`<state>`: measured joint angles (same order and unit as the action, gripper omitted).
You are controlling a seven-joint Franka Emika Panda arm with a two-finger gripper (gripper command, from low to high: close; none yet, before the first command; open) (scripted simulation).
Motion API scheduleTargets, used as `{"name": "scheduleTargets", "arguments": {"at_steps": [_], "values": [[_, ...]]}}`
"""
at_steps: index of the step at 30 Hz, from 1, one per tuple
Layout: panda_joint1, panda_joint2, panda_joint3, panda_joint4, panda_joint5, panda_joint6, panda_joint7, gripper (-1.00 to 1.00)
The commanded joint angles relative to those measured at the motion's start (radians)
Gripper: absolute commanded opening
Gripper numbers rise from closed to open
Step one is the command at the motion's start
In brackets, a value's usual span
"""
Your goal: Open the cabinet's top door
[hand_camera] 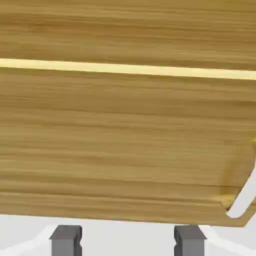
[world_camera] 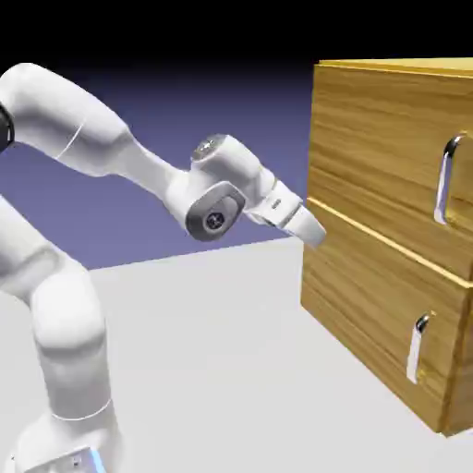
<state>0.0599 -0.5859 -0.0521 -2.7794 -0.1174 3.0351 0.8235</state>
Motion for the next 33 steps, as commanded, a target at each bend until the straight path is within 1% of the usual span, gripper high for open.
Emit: {"name": "scheduleTargets", "arguments": {"at_steps": [1,33], "values": [[0.018,-0.006,-0.019,0.011,-0.044,-0.001,0.031,0.00],[0.586,-0.195,-0.637,0.375,-1.435,-0.023,1.009,0.00]]}}
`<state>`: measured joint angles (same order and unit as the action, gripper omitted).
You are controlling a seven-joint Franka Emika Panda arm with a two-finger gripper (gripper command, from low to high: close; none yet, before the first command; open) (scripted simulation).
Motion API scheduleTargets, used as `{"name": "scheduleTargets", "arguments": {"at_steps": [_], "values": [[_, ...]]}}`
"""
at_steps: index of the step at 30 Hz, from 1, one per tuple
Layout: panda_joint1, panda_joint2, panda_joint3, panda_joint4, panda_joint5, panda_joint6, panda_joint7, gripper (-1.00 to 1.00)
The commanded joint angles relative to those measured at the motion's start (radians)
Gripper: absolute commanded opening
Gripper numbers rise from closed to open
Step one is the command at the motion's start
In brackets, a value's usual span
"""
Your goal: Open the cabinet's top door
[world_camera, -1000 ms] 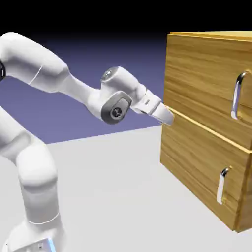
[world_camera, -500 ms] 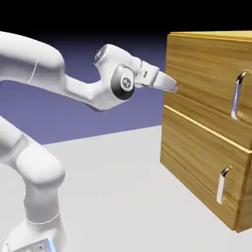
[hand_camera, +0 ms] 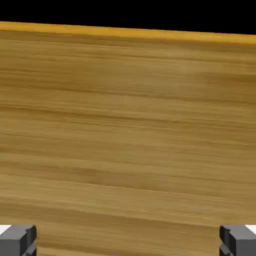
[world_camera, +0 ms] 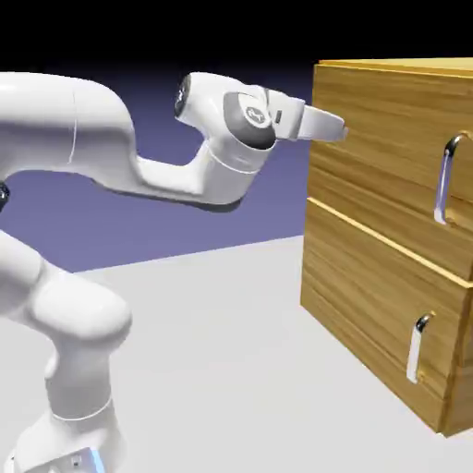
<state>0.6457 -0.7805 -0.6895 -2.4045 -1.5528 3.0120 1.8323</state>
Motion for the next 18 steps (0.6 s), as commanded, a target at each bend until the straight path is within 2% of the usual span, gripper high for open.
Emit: {"name": "scheduleTargets", "arguments": {"at_steps": [1,18], "values": [[0.018,-0.006,-0.019,0.011,-0.044,-0.001,0.031,0.00],[0.320,-0.106,-0.348,0.204,-0.783,-0.013,0.550,0.00]]}}
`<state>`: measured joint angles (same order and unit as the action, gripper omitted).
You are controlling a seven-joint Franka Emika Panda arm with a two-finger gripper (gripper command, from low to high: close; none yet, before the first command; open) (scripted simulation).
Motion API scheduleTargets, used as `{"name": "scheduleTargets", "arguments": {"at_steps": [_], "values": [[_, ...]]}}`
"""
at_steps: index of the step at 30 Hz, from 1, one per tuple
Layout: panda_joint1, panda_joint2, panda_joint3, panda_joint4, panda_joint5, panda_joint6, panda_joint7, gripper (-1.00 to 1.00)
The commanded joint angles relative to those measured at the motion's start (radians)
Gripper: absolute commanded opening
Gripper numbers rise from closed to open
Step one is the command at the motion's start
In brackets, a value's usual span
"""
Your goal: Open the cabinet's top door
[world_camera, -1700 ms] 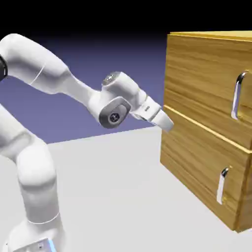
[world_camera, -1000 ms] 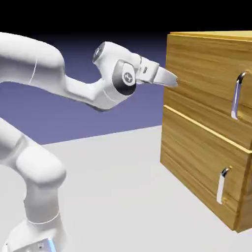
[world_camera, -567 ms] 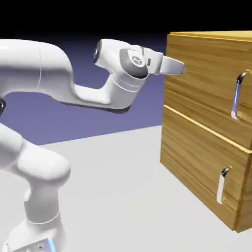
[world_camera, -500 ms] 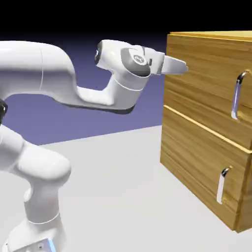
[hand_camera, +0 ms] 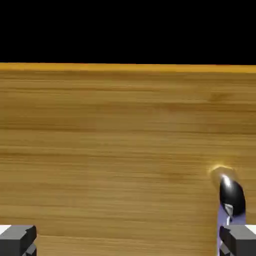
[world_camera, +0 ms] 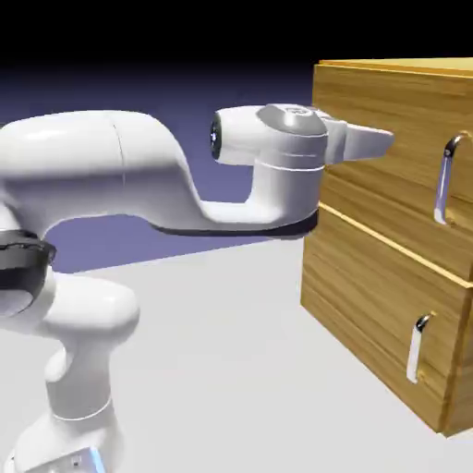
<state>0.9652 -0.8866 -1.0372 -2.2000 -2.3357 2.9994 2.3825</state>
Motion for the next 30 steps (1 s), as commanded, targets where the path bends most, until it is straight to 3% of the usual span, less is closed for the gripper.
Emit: {"name": "scheduleTargets", "arguments": {"at_steps": [1,13,20,21,30], "values": [[0.018,-0.006,-0.019,0.011,-0.044,-0.001,0.031,0.00],[0.224,-0.074,-0.244,0.143,-0.549,-0.009,0.386,0.00],[0.410,-0.047,-0.354,0.295,-0.548,-0.011,0.377,0.00],[0.410,-0.047,-0.354,0.295,-0.548,-0.011,0.377,-1.00],[0.120,0.054,-0.170,0.058,-0.534,-0.137,0.516,-1.00]]}}
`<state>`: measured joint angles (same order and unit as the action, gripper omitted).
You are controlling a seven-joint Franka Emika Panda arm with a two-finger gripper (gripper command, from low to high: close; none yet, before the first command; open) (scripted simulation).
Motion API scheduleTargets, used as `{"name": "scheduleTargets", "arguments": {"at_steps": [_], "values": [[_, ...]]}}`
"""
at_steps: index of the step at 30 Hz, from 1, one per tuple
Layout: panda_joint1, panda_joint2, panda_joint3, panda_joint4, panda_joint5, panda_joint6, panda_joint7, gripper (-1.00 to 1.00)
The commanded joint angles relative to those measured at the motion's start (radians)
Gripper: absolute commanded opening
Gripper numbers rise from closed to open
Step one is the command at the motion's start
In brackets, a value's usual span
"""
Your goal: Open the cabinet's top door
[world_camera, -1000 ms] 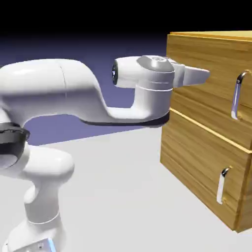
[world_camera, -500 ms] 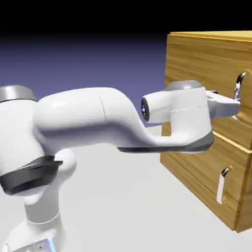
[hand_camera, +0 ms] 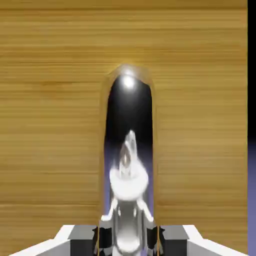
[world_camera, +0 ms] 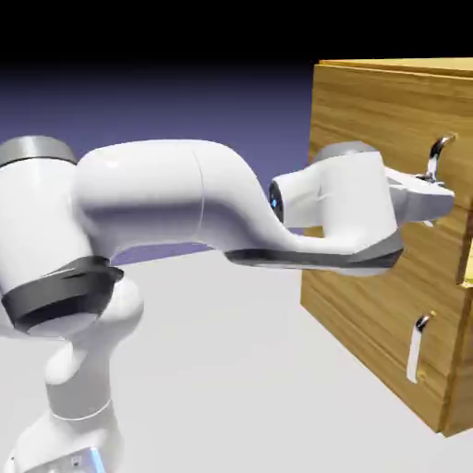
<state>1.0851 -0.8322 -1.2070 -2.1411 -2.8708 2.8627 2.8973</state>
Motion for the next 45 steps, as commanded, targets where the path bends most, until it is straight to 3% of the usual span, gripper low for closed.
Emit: {"name": "scheduleTargets", "arguments": {"at_steps": [1,21,35,45], "values": [[-0.036,0.004,0.026,-0.030,0.016,-0.016,0.001,-1.00],[-0.761,-0.044,0.665,-0.493,0.392,-0.204,-0.001,-1.00],[-1.260,-0.219,1.167,-0.669,0.762,-0.097,-0.007,-1.00],[-1.332,-0.442,1.340,-0.800,1.197,-0.126,-0.290,-1.00]]}}
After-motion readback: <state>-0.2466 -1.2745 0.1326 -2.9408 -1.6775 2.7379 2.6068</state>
